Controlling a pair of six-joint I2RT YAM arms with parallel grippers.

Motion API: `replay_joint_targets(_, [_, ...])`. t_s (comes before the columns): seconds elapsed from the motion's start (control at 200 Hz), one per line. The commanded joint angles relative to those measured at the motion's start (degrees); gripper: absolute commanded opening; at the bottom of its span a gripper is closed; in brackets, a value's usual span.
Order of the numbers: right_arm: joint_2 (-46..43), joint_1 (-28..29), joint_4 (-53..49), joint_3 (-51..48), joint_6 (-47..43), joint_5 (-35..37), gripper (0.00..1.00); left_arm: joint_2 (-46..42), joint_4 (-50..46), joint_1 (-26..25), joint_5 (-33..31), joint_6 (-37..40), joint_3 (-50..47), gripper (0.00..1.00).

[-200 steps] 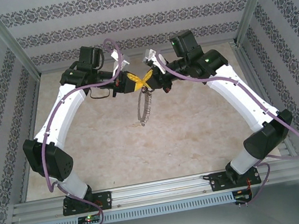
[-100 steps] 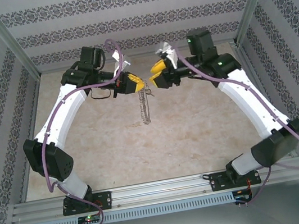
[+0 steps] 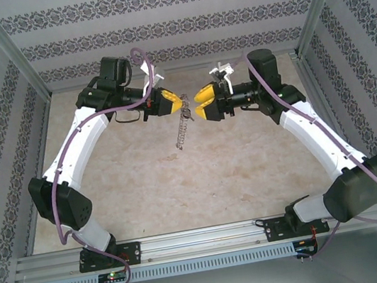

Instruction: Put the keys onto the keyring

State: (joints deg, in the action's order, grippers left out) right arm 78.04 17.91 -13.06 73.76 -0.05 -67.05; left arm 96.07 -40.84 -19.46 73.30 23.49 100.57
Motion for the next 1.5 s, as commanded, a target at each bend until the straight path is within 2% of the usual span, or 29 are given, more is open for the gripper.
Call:
replay_joint_targets(0.0, [-0.11, 1.65, 4.62, -1.43, 1.89, -2.78, 0.59, -2.73, 3.53, -0.48, 2.01, -1.41, 1.11, 0.0])
replay_joint_targets(0.265, [3.61, 4.35, 6.89, -1.27, 3.04, -1.22, 0.58, -3.34, 5.86, -0.44, 1.92, -3.01, 0.49, 0.0])
replay_joint_targets(0.395, [5.06, 4.78, 7.15, -1.21, 3.15, -0.41, 0.55, -3.35, 6.34, -0.43, 1.89, -3.36, 0.38, 0.0])
replay_joint_targets(0.435, [5.3, 4.76, 7.11, -1.34, 3.17, -0.29, 0.49, -3.44, 6.64, -0.43, 1.85, -3.49, 0.32, 0.0])
replay_joint_targets(0.615, [4.92, 4.68, 6.99, -1.68, 3.42, -0.53, 0.0, -3.59, 8.03, -0.41, 1.32, -4.21, -0.33, 0.0])
replay_joint_targets(1.184, [8.53, 7.19, 2.53, 0.95, 1.7, -2.88, 0.0, -4.71, 13.51, -0.4, 0.59, -7.75, -3.01, 0.0])
replay_joint_targets(1.254, [7.55, 6.52, 2.57, 0.48, 2.01, -2.36, 0.26, -4.84, 13.57, -0.42, 0.53, -7.75, -3.17, 0.0])
replay_joint_targets(1.329, [5.75, 5.38, 2.58, -0.54, 2.24, -2.04, 0.41, -4.8, 13.85, -0.42, 0.24, -7.84, -3.43, 0.0])
replay_joint_targets(1.389, [3.73, 4.08, 2.94, -1.69, 2.73, -1.82, 0.44, -4.82, 13.86, -0.45, 0.22, -7.84, -3.46, 0.0])
replay_joint_targets(1.494, [0.01, 1.92, 3.95, -3.89, 3.62, -0.99, 0.44, -4.8, 14.76, -0.48, 0.24, -8.4, -3.71, 0.0])
